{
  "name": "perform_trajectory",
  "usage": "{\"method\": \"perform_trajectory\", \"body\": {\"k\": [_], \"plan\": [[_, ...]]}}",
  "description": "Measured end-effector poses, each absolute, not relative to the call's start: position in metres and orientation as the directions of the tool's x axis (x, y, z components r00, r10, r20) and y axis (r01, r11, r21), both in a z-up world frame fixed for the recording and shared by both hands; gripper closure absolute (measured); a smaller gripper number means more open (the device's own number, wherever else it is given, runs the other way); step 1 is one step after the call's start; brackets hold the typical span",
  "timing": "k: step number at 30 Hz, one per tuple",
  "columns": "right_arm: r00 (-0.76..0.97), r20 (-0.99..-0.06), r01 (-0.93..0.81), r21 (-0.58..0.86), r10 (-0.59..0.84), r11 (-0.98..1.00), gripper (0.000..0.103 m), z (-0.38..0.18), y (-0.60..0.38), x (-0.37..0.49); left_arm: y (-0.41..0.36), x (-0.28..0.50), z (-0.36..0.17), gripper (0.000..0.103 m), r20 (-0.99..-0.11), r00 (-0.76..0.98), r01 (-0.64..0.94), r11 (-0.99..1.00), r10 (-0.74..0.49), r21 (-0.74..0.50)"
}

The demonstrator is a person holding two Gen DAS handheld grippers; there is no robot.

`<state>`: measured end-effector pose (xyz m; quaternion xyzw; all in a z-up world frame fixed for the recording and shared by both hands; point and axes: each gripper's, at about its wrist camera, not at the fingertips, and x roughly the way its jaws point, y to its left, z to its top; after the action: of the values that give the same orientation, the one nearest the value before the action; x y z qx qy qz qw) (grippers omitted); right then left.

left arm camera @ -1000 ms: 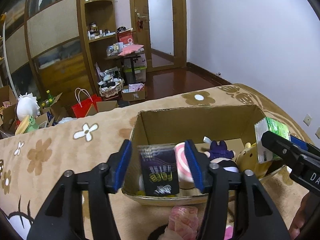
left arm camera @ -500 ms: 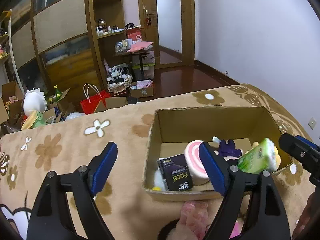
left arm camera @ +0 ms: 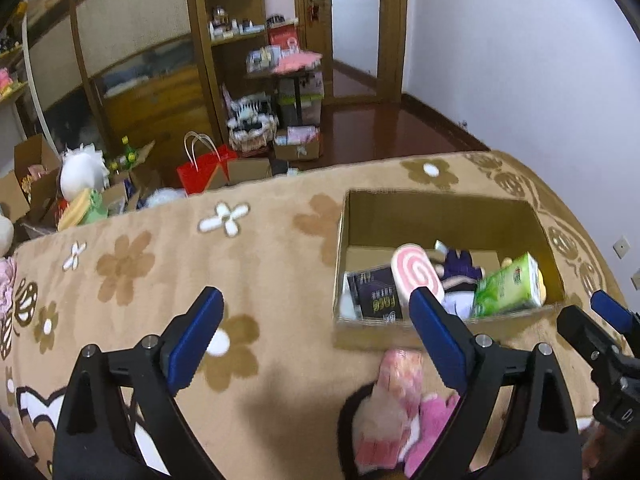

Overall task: Organize soft objects
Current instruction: 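Reach the right tool to the pink bear while the left tool reaches the pink tissue roll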

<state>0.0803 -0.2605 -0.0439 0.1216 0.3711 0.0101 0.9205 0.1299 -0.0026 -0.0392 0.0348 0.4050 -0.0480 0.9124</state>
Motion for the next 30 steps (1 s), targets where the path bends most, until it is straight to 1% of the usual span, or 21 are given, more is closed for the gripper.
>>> {"method": "perform_trajectory", "body": {"k": [7, 13, 15, 20, 23, 30], "plan": [[0.693, -0.714, 0.078, 0.214, 0.102, 0.974, 0.004, -0.048, -0.251, 0.062, 0.001, 0.117, -0.049, 0.01, -0.796, 0.601, 0.132, 0.991, -0.073, 0.009], [0.659, -0.745, 0.085, 0.212, 0.105, 0.974, 0.004, -0.062, -0.247, 0.052, 0.002, 0.113, -0.071, 0.01, -0.848, 0.526, 0.138, 0.99, -0.064, 0.011], [0.649, -0.753, 0.089, 0.213, 0.106, 0.973, 0.004, -0.066, -0.247, 0.051, 0.002, 0.114, -0.077, 0.01, -0.853, 0.519, 0.123, 0.992, -0.053, 0.013], [0.62, -0.776, 0.112, 0.233, 0.115, 0.966, 0.004, -0.084, -0.251, 0.052, 0.006, 0.122, -0.091, 0.01, -0.871, 0.48, 0.097, 0.993, -0.103, -0.064], [0.594, -0.795, 0.121, 0.239, 0.122, 0.963, 0.004, -0.098, -0.252, 0.053, 0.004, 0.125, -0.097, 0.01, -0.876, 0.474, 0.099, 0.994, -0.091, -0.05], [0.545, -0.827, 0.134, 0.249, 0.139, 0.959, 0.004, -0.127, -0.257, 0.057, 0.0, 0.129, -0.114, 0.01, -0.889, 0.444, 0.116, 0.991, -0.107, -0.061]]}}
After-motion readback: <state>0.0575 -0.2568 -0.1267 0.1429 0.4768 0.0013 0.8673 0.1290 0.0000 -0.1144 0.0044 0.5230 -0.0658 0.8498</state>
